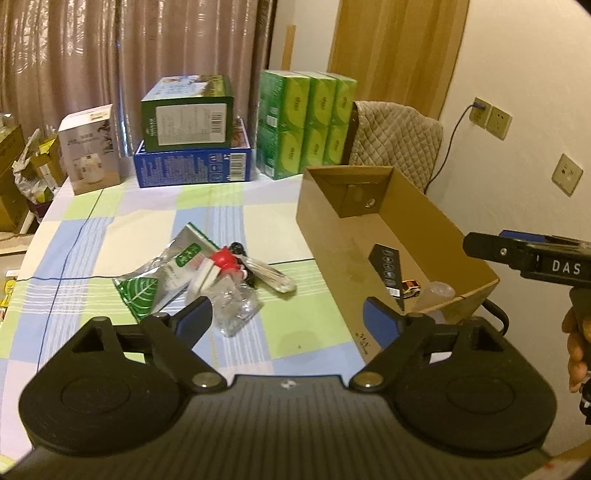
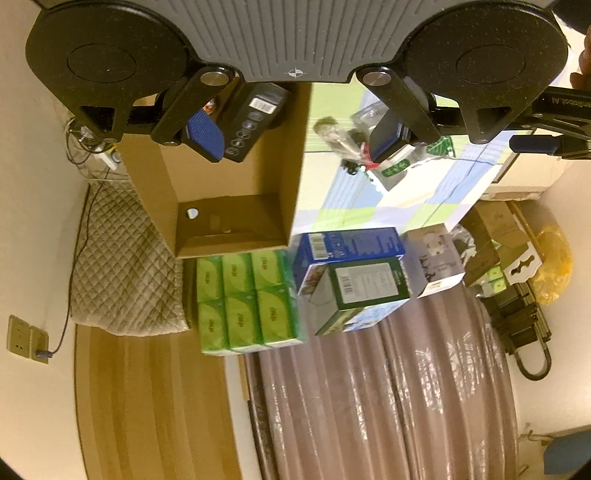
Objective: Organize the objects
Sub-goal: 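Withdraw both tools from the cardboard box back over the table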
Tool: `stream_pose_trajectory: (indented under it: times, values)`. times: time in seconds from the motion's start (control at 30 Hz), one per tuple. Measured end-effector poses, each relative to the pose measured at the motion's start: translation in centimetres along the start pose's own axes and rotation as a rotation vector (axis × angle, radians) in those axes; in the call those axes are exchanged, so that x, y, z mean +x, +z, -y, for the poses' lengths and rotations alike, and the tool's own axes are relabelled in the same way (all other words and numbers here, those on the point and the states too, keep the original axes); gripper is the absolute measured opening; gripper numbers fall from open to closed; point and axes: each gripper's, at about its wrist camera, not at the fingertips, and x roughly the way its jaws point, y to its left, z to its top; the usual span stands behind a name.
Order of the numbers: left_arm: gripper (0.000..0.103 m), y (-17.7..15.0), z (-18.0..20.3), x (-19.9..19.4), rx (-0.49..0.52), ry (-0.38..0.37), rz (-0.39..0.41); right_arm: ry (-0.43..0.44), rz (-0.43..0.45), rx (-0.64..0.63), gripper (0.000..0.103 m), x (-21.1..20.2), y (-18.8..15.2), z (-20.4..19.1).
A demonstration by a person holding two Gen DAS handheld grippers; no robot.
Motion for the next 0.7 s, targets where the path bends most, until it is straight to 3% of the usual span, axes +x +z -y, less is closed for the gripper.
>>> stream_pose_trajectory:
  times: [0.33, 0.7]
  values:
    - [0.102, -1.5, -6.3, -1.6, -0.002, 0.12, 0.006, 0.06, 0.022, -0.051, 0.083, -0.2, -0.6, -5.4]
    - [0.102, -3.2, -12.8, 1.5, -0.055, 0.146, -0.007, 0.099, -0.026, -0.115, 0.083, 5.9, -3.8, -9.3]
